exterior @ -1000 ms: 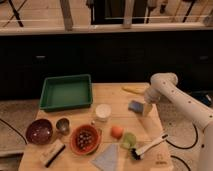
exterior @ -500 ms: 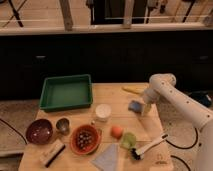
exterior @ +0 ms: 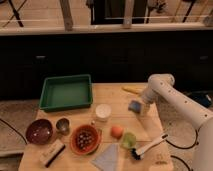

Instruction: Place sponge in tray

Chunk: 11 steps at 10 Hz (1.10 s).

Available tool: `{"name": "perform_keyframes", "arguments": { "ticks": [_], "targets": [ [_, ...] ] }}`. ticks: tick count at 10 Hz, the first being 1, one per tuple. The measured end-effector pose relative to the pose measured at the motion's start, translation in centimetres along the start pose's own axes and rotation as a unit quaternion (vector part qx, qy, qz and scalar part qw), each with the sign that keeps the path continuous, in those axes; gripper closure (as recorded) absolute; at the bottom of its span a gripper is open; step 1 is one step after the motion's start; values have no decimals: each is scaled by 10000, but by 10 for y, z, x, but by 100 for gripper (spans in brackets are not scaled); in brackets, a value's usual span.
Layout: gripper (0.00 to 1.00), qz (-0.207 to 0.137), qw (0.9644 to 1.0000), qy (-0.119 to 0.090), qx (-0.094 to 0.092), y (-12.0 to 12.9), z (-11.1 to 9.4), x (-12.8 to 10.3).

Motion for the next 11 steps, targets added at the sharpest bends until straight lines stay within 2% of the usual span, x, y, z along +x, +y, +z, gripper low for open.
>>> {"name": "perform_keyframes", "arguments": {
  "ticks": [11],
  "targets": [
    [20, 35, 9999, -68, -84, -4, 9, -9]
  ]
}}
